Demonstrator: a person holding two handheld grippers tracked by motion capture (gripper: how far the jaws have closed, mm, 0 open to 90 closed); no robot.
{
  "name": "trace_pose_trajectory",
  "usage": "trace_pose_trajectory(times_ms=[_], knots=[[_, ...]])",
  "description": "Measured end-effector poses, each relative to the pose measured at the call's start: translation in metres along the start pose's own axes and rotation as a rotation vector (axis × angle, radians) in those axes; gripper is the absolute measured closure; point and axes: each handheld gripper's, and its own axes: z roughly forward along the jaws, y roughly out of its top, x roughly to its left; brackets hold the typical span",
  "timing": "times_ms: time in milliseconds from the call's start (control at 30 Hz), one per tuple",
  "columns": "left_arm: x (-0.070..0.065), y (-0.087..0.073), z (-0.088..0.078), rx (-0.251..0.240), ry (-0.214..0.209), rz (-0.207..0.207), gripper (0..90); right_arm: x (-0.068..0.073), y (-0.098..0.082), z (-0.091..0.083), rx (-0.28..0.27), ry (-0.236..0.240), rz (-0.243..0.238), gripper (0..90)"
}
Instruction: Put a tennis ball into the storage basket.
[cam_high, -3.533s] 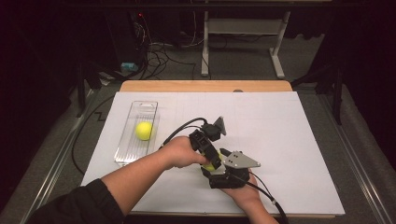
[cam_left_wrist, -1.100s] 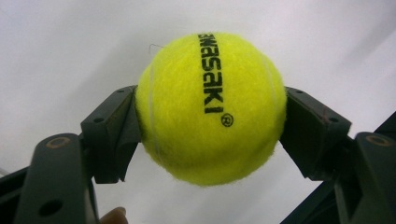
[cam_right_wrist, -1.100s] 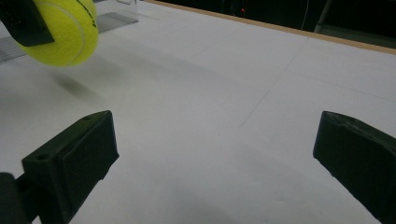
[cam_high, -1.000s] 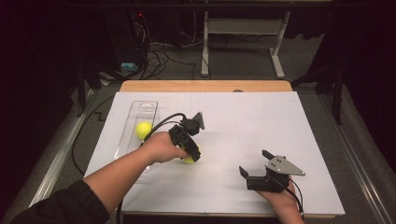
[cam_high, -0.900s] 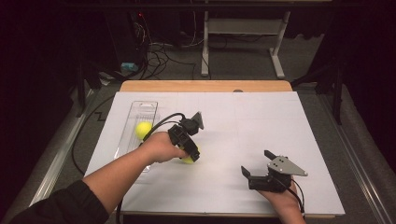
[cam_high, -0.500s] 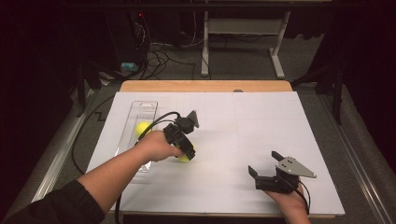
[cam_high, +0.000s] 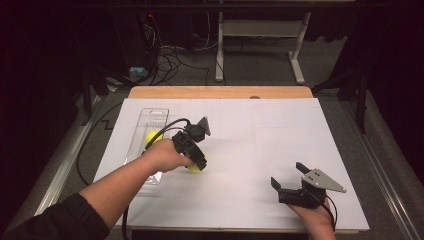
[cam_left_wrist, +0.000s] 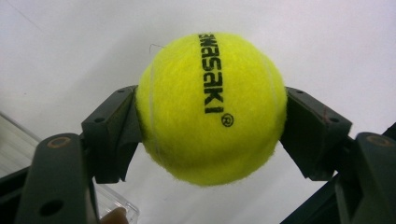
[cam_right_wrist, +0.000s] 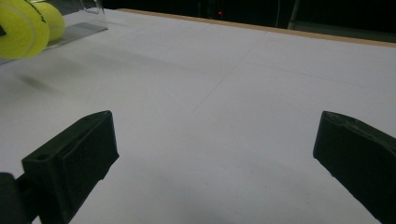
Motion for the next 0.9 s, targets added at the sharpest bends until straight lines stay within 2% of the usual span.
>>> trace_pose_trajectory(times_ms=[400, 900], knots=[[0.000, 0.000, -0.012, 0.008, 0.015, 0.001, 26.9, 0.001, 0.000, 0.001, 0.005, 0.005, -0.002, 0.0], [0.014, -0.010, -0.037, 0.001, 0.033, -0.021, 26.9, 0.002, 0.000, 0.002, 0.006, 0.006, -0.003, 0.0]])
